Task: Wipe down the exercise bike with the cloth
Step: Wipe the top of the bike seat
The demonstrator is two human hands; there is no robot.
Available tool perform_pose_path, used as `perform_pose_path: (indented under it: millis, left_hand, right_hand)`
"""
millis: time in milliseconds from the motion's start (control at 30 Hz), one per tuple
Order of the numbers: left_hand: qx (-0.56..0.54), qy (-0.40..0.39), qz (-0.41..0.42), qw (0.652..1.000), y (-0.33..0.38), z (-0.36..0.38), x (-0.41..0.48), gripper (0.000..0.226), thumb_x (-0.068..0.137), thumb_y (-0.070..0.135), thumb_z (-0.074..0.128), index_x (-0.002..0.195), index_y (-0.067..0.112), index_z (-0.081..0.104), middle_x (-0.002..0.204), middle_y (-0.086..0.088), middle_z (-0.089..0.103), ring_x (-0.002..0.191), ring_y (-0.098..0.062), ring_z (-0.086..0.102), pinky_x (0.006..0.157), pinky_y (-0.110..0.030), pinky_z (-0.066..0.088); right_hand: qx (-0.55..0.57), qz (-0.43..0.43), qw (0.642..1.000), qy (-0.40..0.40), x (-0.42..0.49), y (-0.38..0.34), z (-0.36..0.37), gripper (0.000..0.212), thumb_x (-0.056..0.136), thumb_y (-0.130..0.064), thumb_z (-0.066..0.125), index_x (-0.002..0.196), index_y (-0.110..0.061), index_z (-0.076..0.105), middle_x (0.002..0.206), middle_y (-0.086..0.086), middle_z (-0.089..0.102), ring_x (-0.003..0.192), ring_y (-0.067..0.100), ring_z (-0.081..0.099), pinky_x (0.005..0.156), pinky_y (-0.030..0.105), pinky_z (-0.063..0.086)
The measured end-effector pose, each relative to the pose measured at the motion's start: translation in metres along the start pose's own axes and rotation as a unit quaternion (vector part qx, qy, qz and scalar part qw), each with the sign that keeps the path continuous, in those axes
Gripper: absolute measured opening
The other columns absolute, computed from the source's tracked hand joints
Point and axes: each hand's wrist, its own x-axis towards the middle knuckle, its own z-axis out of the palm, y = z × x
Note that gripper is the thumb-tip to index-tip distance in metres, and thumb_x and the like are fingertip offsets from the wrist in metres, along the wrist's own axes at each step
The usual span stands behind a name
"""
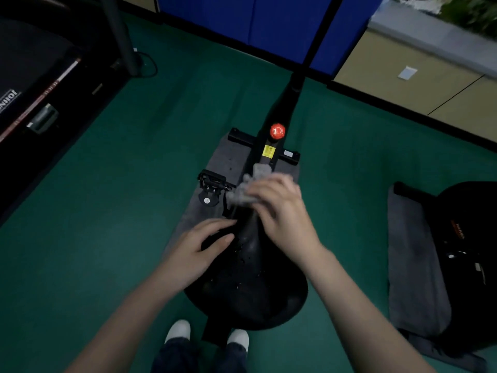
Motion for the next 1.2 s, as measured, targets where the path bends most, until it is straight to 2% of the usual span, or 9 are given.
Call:
perform_pose_path:
  millis: [133, 300, 367, 500, 667, 833, 933, 1033, 1200]
  left_hand:
    - [-0.048, 0.001, -0.022, 0.999, -0.012, -0.004, -0.007, 0.032, 0.085, 0.039, 0.053, 0.112, 0.031, 0.067, 0.12, 0.016, 0.063, 0.119, 0.002, 0.051, 0.107, -0.023, 0.033]
    - [-0.088, -0.001, -0.025, 0.996, -0.013, -0.005, -0.008, 0.029, 0.085, 0.038, 0.051, 0.106, 0.033, 0.068, 0.116, 0.018, 0.065, 0.118, 0.002, 0.053, 0.108, -0.023, 0.033]
    - [-0.078, -0.009, -0.027, 0.997, -0.012, -0.006, -0.007, 0.029, 0.084, 0.04, 0.051, 0.107, 0.035, 0.068, 0.118, 0.019, 0.064, 0.118, 0.005, 0.052, 0.109, -0.023, 0.033]
    - [-0.061, -0.014, -0.032, 0.998, -0.009, -0.008, -0.003, 0.036, 0.084, 0.043, 0.05, 0.113, 0.032, 0.067, 0.121, 0.02, 0.061, 0.117, 0.006, 0.051, 0.11, -0.029, 0.035]
    - [-0.024, -0.04, -0.026, 0.999, 0.0, -0.002, 0.007, 0.043, 0.081, 0.049, 0.048, 0.121, 0.039, 0.059, 0.124, 0.025, 0.054, 0.118, 0.002, 0.05, 0.111, -0.036, 0.035]
    - [-0.047, -0.046, -0.029, 0.997, -0.001, -0.004, 0.004, 0.046, 0.083, 0.044, 0.051, 0.127, 0.032, 0.059, 0.129, 0.02, 0.056, 0.123, -0.002, 0.049, 0.113, -0.041, 0.033]
    - [-0.048, -0.053, -0.03, 0.997, 0.0, -0.006, -0.001, 0.045, 0.085, 0.043, 0.052, 0.128, 0.029, 0.059, 0.13, 0.018, 0.056, 0.126, 0.0, 0.047, 0.113, -0.041, 0.033]
    - [-0.025, -0.053, -0.018, 0.998, -0.003, -0.01, -0.013, 0.046, 0.088, 0.051, 0.057, 0.129, 0.031, 0.056, 0.133, 0.021, 0.054, 0.128, 0.002, 0.044, 0.114, -0.039, 0.032]
    - [0.057, -0.057, -0.005, 0.997, -0.011, -0.016, -0.04, 0.093, 0.056, 0.082, 0.062, 0.137, 0.042, 0.04, 0.141, 0.032, 0.038, 0.134, 0.008, 0.031, 0.11, -0.025, 0.027]
  right_hand:
    - [-0.038, 0.063, 0.996, -0.052, 0.035, 0.005, -0.003, 0.019, 0.091, -0.013, 0.061, 0.108, -0.011, 0.068, 0.105, 0.002, 0.066, 0.111, 0.023, 0.049, 0.097, 0.04, 0.038]
    - [-0.106, -0.103, 0.971, -0.19, 0.03, -0.005, 0.0, 0.012, 0.086, -0.012, 0.063, 0.095, -0.012, 0.07, 0.092, 0.001, 0.067, 0.103, 0.024, 0.054, 0.092, 0.035, 0.037]
    - [-0.1, -0.109, 0.969, -0.2, 0.034, 0.002, -0.003, 0.015, 0.088, -0.013, 0.062, 0.1, -0.012, 0.071, 0.096, 0.001, 0.069, 0.103, 0.025, 0.055, 0.093, 0.038, 0.04]
    - [0.025, 0.084, 0.994, -0.063, 0.049, 0.025, -0.002, 0.018, 0.092, -0.015, 0.059, 0.108, -0.013, 0.068, 0.106, 0.0, 0.068, 0.107, 0.021, 0.057, 0.097, 0.035, 0.042]
    - [0.255, 0.273, 0.922, 0.099, 0.005, 0.024, 0.012, 0.016, 0.097, -0.015, 0.054, 0.112, -0.019, 0.059, 0.108, -0.01, 0.065, 0.105, 0.009, 0.06, 0.097, 0.03, 0.045]
    - [0.213, 0.282, 0.927, 0.13, -0.068, -0.006, 0.015, 0.007, 0.092, -0.014, 0.063, 0.094, -0.019, 0.059, 0.084, -0.016, 0.066, 0.077, -0.002, 0.06, 0.072, 0.015, 0.046]
    - [0.167, 0.265, 0.941, 0.131, -0.081, -0.021, 0.016, 0.02, 0.089, -0.009, 0.066, 0.103, -0.022, 0.065, 0.1, -0.014, 0.068, 0.096, -0.002, 0.062, 0.084, 0.011, 0.045]
    - [0.122, 0.235, 0.953, 0.147, -0.073, -0.027, 0.017, 0.027, 0.087, 0.0, 0.066, 0.111, -0.01, 0.067, 0.108, -0.011, 0.062, 0.114, 0.012, 0.056, 0.101, 0.018, 0.04]
    - [0.087, 0.163, 0.976, 0.112, -0.105, -0.039, 0.02, 0.034, 0.084, 0.001, 0.068, 0.115, -0.01, 0.069, 0.117, 0.002, 0.064, 0.118, 0.016, 0.052, 0.103, 0.019, 0.038]
